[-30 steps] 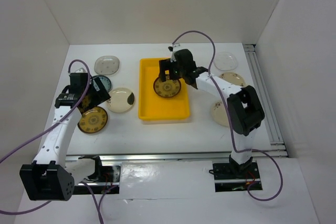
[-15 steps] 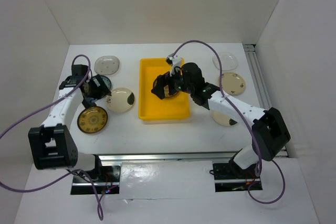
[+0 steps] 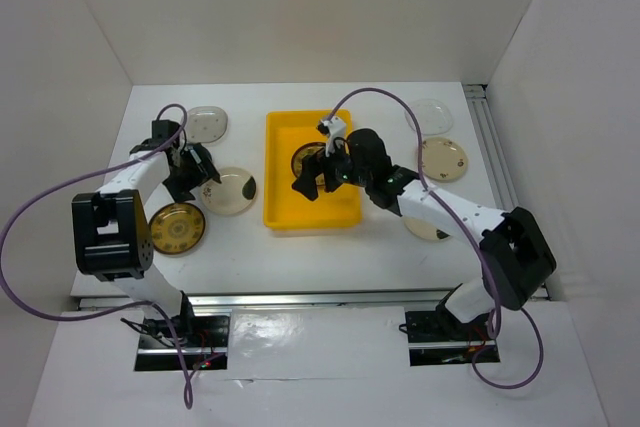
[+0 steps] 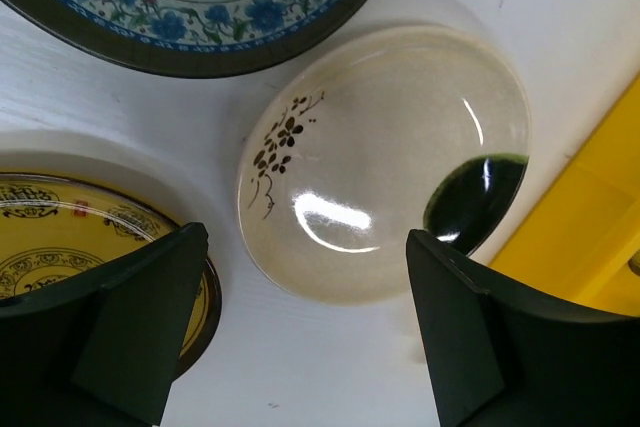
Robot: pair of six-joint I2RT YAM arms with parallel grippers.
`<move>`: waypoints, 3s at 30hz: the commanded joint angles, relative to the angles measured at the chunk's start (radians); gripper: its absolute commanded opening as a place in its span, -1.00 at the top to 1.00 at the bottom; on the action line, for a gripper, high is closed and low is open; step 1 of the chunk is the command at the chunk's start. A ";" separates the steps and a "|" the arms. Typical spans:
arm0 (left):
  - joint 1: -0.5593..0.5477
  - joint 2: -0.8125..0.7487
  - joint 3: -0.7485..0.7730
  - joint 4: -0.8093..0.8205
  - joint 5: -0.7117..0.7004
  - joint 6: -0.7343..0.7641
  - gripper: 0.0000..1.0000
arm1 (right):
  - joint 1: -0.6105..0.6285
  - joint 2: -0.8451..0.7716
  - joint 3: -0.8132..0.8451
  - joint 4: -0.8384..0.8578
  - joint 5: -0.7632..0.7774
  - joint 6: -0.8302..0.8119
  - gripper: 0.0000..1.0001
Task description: Place the plates into the plastic bin on the countertop
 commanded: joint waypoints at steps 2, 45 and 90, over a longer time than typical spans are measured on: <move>0.023 0.020 0.018 0.046 -0.013 0.010 -0.82 | 0.009 -0.076 0.003 0.073 -0.017 -0.017 -1.00; -0.080 0.180 -0.030 0.051 -0.188 0.031 0.95 | 0.000 -0.115 -0.017 0.064 -0.008 -0.017 -1.00; -0.293 -0.201 0.025 0.424 0.231 -0.062 1.00 | -0.092 -0.515 -0.062 -0.225 0.465 0.191 -1.00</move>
